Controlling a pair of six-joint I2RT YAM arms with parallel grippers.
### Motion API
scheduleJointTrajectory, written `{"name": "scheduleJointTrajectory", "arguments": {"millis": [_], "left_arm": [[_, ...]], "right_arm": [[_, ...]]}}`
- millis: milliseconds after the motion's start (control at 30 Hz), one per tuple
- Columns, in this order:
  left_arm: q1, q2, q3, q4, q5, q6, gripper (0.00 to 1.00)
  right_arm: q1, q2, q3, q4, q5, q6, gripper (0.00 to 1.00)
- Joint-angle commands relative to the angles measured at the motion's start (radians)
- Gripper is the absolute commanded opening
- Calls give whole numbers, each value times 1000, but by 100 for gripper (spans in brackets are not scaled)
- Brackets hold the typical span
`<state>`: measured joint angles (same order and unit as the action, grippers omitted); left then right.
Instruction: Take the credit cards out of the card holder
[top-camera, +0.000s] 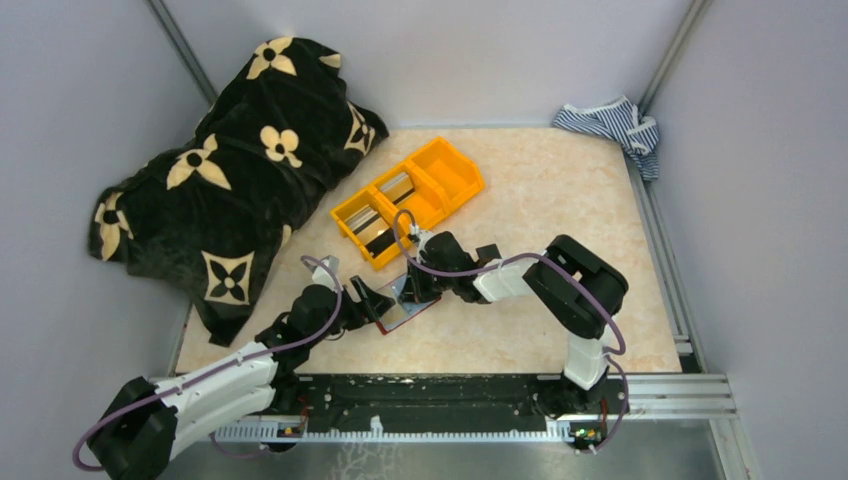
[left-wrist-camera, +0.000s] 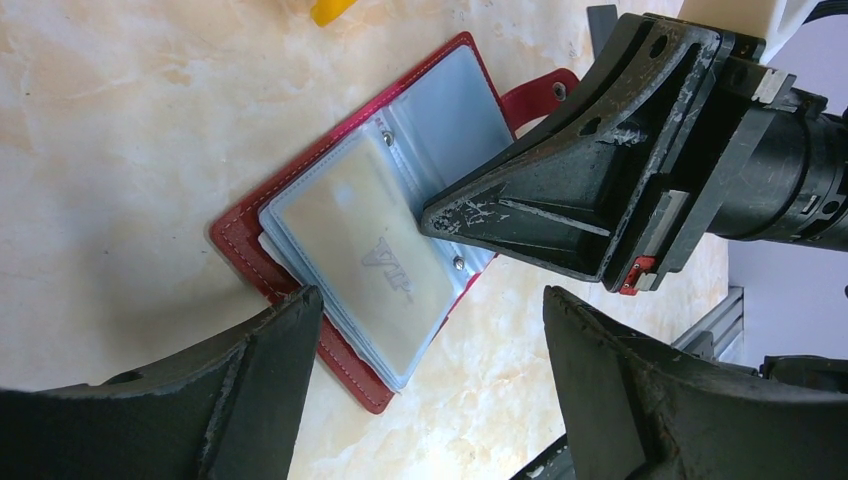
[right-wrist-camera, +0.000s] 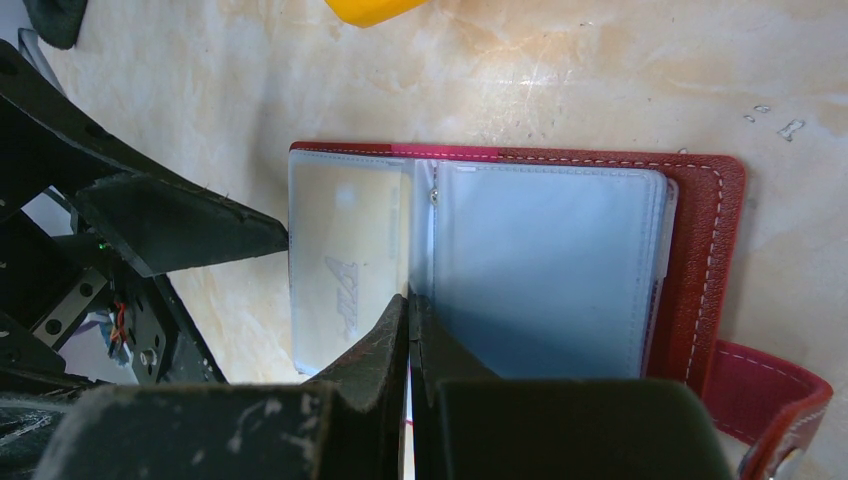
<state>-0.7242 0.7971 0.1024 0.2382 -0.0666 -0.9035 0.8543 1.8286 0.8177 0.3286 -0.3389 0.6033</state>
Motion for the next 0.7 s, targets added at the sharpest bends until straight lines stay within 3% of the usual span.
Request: {"name": "scheduleJointTrajectory", "arguments": {"millis": [0,667], "left_arm": [[-3,6,8,8,15,-6,86],[-3,82,5,142,-2,-26,86]], "right_arm": [[-4,57,-25,-63,54,-28,0],[-4,54,-32,-56,40,-32,0]]}}
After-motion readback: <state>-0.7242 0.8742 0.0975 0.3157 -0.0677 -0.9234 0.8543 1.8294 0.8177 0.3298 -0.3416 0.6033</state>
